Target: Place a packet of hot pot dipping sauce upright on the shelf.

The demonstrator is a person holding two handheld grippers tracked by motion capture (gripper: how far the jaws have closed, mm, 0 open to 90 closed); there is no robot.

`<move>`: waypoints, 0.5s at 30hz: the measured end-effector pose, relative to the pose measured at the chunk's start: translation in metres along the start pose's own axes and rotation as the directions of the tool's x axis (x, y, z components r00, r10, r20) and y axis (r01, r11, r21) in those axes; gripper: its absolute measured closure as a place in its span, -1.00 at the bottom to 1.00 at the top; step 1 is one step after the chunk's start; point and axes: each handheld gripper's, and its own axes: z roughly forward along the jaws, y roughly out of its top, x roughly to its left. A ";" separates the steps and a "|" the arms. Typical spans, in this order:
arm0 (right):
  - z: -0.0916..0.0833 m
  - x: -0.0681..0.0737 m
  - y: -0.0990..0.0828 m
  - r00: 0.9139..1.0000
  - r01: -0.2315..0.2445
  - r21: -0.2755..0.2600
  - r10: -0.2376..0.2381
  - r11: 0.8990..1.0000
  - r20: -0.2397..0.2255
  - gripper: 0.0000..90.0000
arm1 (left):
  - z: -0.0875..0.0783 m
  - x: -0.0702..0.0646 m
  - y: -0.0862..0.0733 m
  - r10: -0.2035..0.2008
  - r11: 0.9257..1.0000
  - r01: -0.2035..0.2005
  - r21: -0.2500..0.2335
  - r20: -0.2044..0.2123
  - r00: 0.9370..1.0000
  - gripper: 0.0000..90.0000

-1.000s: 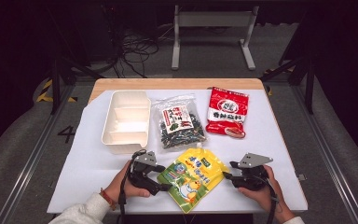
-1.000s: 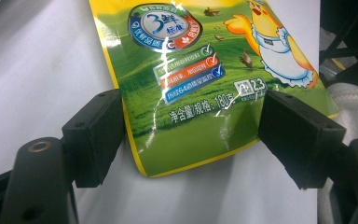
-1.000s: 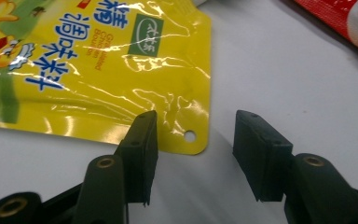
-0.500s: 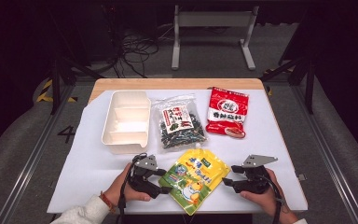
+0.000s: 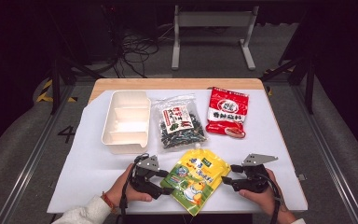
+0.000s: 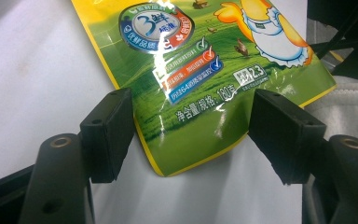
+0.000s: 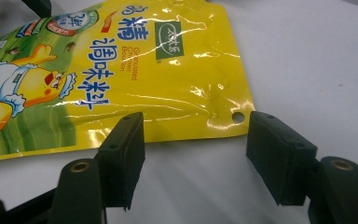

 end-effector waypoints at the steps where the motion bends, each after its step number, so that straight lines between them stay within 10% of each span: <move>1: 0.000 0.000 0.000 1.000 0.004 0.000 -0.004 1.000 0.006 -0.20 | 0.000 0.000 0.000 0.001 1.000 -0.001 0.000 0.002 1.000 -0.29; 15: -0.006 -0.008 0.005 0.999 -0.002 -0.023 0.003 1.000 0.041 -0.12 | 0.003 -0.003 0.003 0.016 1.000 -0.016 0.002 0.002 1.000 -0.31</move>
